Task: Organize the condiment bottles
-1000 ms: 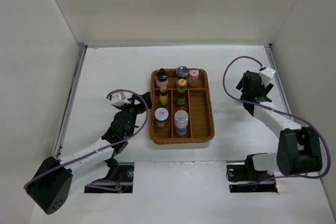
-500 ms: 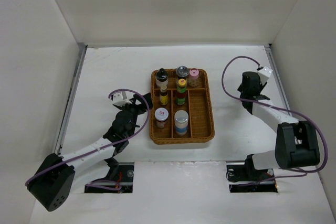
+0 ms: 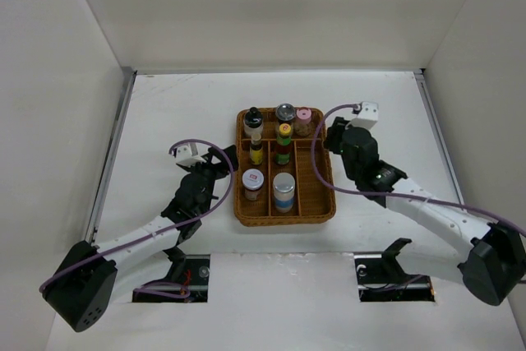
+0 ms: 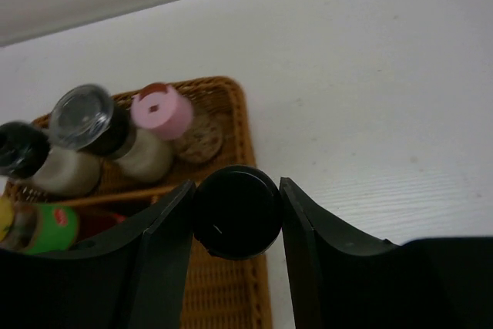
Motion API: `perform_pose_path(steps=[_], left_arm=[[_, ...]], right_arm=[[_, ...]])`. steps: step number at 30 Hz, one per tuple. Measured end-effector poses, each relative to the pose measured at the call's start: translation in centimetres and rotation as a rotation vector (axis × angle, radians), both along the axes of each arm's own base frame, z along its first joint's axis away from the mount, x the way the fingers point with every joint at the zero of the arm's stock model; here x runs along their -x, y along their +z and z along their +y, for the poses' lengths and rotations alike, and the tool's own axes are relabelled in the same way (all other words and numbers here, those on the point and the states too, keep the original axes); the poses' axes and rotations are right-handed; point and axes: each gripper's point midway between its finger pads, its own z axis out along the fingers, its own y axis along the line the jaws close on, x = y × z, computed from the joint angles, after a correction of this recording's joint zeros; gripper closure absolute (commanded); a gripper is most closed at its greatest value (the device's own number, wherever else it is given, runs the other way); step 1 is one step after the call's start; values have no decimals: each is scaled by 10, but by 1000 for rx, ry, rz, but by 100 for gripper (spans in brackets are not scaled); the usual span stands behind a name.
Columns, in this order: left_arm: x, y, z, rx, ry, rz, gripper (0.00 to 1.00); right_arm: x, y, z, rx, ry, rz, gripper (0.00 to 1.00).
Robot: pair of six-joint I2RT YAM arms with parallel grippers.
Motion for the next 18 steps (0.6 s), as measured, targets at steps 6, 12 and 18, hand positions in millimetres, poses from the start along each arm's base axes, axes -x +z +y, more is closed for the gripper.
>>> perform_pose_path(steps=[6, 12, 18], left_arm=[[-2, 0, 4, 0, 14, 0, 16], [-5, 0, 12, 1, 41, -1, 15], [-6, -3, 12, -2, 41, 7, 15]], right_arm=[[-6, -20, 56, 34, 126, 50, 66], [-13, -71, 77, 105, 169, 154, 66], [-15, -81, 79, 114, 172, 169, 64]])
